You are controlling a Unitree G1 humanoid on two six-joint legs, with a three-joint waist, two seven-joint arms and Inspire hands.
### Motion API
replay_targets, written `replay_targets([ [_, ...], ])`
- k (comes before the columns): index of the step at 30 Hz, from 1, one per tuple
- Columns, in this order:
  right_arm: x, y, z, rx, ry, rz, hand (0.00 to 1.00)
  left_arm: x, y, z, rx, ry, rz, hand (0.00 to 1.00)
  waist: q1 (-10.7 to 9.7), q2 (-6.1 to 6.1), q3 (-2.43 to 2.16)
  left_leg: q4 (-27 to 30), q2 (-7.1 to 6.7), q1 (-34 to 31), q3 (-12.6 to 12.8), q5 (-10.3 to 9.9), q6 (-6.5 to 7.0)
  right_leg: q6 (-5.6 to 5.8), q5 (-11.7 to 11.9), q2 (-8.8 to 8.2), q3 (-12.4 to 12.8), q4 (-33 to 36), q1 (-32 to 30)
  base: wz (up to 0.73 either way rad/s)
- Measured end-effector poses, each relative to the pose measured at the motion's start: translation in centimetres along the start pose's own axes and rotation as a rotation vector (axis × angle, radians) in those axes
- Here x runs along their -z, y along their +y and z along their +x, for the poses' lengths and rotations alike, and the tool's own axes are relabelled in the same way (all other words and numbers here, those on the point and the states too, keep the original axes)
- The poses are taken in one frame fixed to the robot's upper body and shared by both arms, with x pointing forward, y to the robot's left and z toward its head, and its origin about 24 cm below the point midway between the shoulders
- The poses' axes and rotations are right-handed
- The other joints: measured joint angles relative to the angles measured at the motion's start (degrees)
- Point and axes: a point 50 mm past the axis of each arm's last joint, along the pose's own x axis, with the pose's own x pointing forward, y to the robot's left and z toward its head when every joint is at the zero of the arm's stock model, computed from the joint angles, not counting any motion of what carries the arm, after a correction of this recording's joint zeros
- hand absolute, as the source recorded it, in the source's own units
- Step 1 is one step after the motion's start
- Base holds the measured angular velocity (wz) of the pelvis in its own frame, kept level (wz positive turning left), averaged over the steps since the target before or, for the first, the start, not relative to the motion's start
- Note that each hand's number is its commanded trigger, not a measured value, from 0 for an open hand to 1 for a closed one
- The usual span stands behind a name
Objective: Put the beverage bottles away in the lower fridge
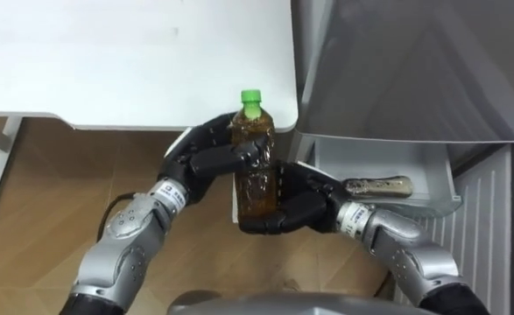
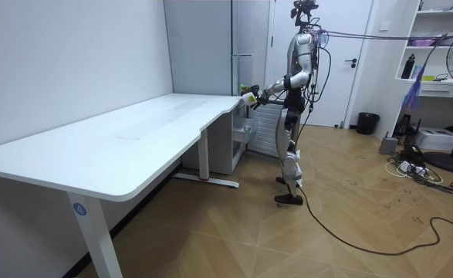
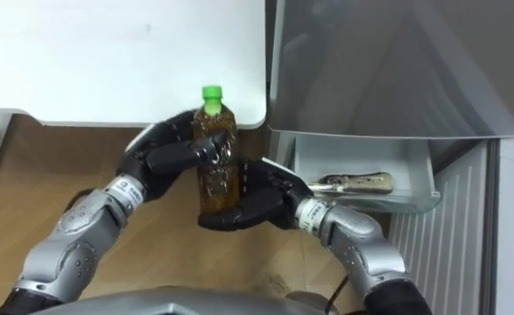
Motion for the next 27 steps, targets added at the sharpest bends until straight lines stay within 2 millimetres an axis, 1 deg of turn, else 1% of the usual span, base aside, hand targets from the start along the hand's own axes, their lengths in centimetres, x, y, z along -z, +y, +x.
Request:
replay_targets([
  [6, 0.3, 0.0, -0.4, -0.018, 0.018, 0.014, 0.0, 0.5, -0.1, 0.0, 0.018, 0.024, 0.001, 1.0, -0.02, -0.04, -0.03, 0.16, 0.02, 0.0, 0.06, 0.0, 0.0, -0.01, 0.01, 0.04, 0.14, 0.07, 0.08, 0.0],
  [10, 0.9, 0.0, -0.9, -0.026, 0.02, 0.08, 0.0, 0.7, -0.2, -0.1, 0.035, 0.042, 0.019, 1.0, 0.0, -0.18, -0.13, 0.17, 0.02, -0.07, 0.13, 0.0, 0.0, -0.01, 0.01, 0.08, 0.29, 0.04, 0.01, 0.0],
  [21, 1.4, -0.1, -1.6, -0.045, 0.046, 0.112, 0.0, 1.2, -0.4, -0.2, 0.068, 0.078, 0.048, 1.0, -0.1, -0.13, -0.15, 0.52, 0.06, -0.37, 0.07, -0.01, 0.0, -0.01, 0.01, 0.08, 0.24, 0.09, -0.15, 0.0],
  [22, 1.5, -0.2, -1.8, -0.044, 0.048, 0.117, 0.02, 1.2, -0.5, -0.2, 0.07, 0.08, 0.049, 1.0, -0.1, -0.13, -0.15, 0.67, 0.06, -0.37, 0.08, -0.01, 0.0, -0.02, 0.01, 0.07, 0.27, 0.19, -0.15, 0.0],
  [23, 1.5, -0.3, -1.9, -0.042, 0.05, 0.123, 0.31, 1.2, -0.5, -0.2, 0.071, 0.081, 0.049, 1.0, -0.1, -0.13, -0.15, 0.67, 0.06, -0.33, 0.08, -0.01, 0.0, -0.02, 0.01, 0.06, 0.27, 0.28, -0.16, 0.0],
  [24, 1.5, -0.3, -2.0, -0.043, 0.051, 0.135, 0.55, 1.3, -0.5, -0.2, 0.072, 0.082, 0.05, 1.0, -0.07, -0.12, -0.15, 0.68, 0.08, -0.24, 0.09, -0.01, 0.0, -0.02, 0.01, 0.05, 0.33, 0.52, -0.21, 0.0],
  [25, 1.6, -0.2, -2.0, -0.045, 0.053, 0.14, 0.74, 1.3, -0.5, -0.2, 0.074, 0.085, 0.053, 1.0, -0.04, -0.12, -0.15, 0.68, 0.1, -0.15, 0.1, -0.01, 0.0, -0.02, 0.01, 0.01, 0.33, 0.83, -0.27, 0.0],
  [26, 1.6, -0.2, -2.0, -0.045, 0.054, 0.143, 1.0, 1.3, -0.6, -0.2, 0.075, 0.087, 0.055, 1.0, -0.07, -0.12, -0.15, 0.68, 0.1, -0.13, 0.13, -0.01, 0.0, -0.02, 0.01, -0.01, 0.3, 0.9, -0.28, 0.0],
  [27, 1.7, -0.3, -2.1, -0.04, 0.058, 0.15, 1.0, 1.4, -0.6, -0.2, 0.079, 0.092, 0.059, 1.0, 0.0, -0.12, -0.15, 0.64, 0.1, -0.16, 0.16, -0.04, 0.02, -0.02, 0.01, -0.03, 0.28, 0.98, -0.32, 0.0],
])
